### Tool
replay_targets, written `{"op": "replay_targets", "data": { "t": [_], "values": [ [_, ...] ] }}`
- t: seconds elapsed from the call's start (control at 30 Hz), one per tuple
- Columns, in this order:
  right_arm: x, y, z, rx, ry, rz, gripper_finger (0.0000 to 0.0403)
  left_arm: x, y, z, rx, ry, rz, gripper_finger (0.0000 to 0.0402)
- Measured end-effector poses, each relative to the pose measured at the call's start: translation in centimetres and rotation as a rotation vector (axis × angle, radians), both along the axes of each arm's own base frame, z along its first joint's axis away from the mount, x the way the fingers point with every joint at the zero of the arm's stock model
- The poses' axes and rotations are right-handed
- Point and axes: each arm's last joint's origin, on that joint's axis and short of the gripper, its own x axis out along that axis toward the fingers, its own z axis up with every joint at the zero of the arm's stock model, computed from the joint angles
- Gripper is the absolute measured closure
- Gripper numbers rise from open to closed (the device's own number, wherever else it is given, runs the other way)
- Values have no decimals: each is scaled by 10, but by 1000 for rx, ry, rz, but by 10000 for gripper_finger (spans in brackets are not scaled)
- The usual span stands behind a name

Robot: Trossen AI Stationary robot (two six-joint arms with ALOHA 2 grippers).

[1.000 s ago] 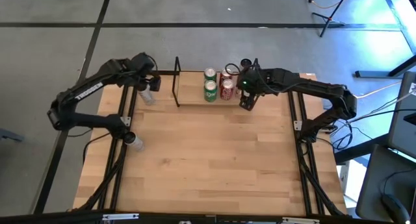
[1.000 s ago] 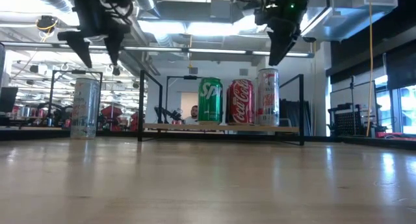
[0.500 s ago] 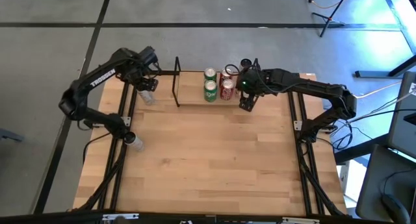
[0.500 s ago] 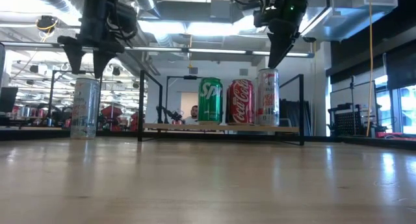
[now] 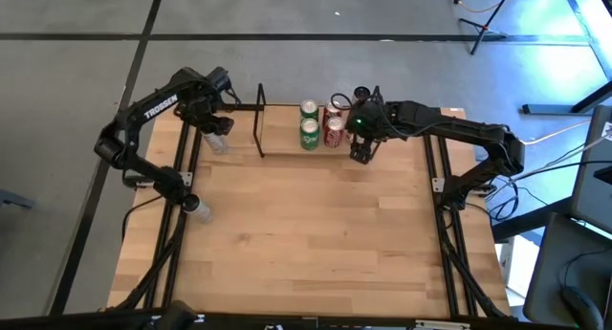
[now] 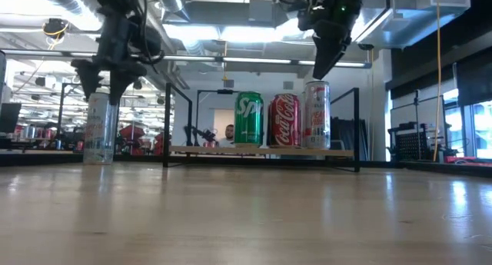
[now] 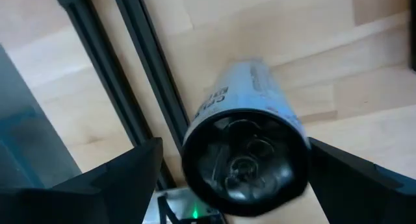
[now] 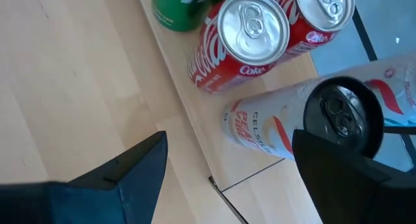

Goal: Place canned beverage on shelf
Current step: Put the white yellow soda can on the shelf

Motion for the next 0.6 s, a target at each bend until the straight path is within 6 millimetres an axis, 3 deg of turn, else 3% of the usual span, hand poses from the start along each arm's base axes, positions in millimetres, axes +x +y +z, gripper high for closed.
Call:
{"op": "replay_targets", "data": {
  "t": [0.17, 0.4, 0.5, 0.6],
  "values": [
    [1, 0, 1, -2, -12, 1, 91, 0, 0, -16, -17, 3, 2, 63],
    [3, -1, 1, -17, -21, 23, 91, 3, -3, -15, -44, -20, -10, 162],
    [3, -1, 2, -23, -30, 29, 91, 3, -7, -8, -65, -17, -20, 177],
    [4, -1, 2, -28, -28, 39, 91, 8, -15, 17, -43, -28, -24, 177]
  ]
}}
